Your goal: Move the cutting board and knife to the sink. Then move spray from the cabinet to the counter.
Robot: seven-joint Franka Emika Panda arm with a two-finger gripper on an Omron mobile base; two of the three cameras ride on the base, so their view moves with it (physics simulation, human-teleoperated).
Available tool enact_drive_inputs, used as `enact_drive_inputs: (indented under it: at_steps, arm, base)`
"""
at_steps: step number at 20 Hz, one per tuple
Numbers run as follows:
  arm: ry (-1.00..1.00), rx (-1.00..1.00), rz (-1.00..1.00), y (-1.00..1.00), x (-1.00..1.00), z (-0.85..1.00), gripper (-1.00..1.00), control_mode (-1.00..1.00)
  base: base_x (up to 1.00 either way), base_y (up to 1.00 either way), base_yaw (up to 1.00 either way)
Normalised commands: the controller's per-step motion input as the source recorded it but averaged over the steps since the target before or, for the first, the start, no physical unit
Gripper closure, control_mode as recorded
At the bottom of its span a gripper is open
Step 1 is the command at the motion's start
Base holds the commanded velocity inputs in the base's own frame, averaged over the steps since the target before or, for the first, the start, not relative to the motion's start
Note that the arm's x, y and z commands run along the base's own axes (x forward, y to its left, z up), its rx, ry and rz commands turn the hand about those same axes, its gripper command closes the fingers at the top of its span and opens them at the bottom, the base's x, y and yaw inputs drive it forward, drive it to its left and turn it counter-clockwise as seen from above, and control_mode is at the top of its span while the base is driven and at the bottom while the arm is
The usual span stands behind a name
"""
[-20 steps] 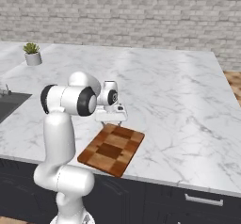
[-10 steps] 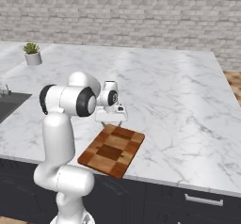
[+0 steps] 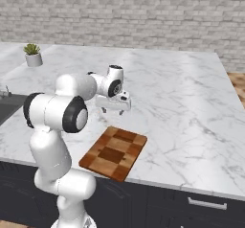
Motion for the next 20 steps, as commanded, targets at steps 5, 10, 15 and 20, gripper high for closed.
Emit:
enact_drive_inputs:
  at_steps: [5, 10, 15, 20]
  arm:
    - [-0.21, 0.21, -0.09, -0.89, -1.00, 0.29, -1.00, -1.00]
    - [-0.10, 0.11, -0.06, -1.00, -1.00, -0.05, -1.00, -1.00]
    - [-0.01, 0.11, -0.03, -1.00, -1.00, -0.15, -1.00, -1.00]
    - [0.00, 0.01, 0.00, -0.33, -0.31, -0.08, -1.00, -1.00]
  base:
    - [0.00, 0.00, 0.00]
    - [0.00, 0.00, 0.00]
    - [0.00, 0.00, 0.00]
    - [0.00, 0.00, 0.00]
